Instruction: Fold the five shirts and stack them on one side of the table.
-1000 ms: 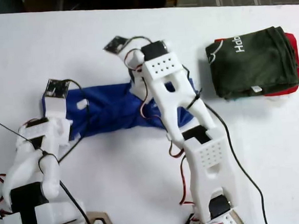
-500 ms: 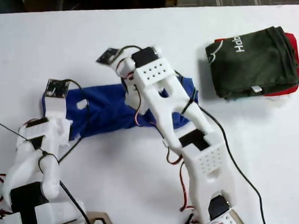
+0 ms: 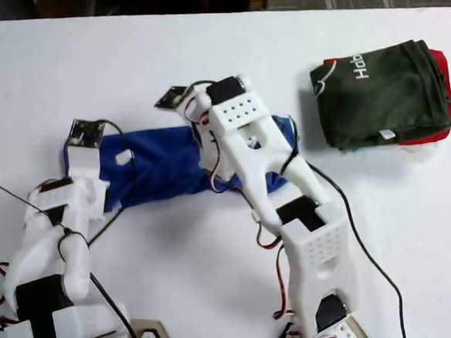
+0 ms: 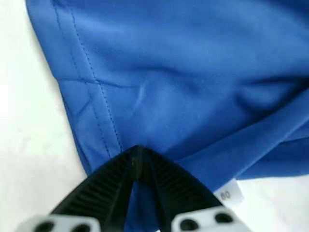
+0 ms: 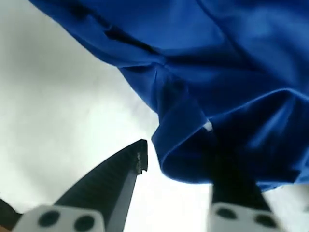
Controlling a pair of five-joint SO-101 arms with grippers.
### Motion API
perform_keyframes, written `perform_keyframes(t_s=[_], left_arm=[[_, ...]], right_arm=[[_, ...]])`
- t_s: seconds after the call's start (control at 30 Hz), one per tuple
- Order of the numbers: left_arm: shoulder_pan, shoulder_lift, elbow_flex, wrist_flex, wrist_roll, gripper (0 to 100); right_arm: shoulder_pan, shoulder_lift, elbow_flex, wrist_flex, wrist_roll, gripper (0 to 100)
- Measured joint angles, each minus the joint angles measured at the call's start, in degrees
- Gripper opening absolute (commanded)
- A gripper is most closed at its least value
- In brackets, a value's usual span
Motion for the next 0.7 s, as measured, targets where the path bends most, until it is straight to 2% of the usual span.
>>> perform_keyframes(t_s=[0.07,0.33,0.7], left_arm=[[0.0,0.0,0.0,0.0,0.0,2],[0.0,0.0,0.0,0.0,0.0,2],[0.0,0.0,0.0,0.0,0.0,2]], right_arm=[[-0.2,0.0,0.0,-0.8,0.1,3.8],[1.2,2.3,-1.0,-4.8,0.1,1.8],[6.3,2.5,-19.3,-8.7,0.1,1.8]])
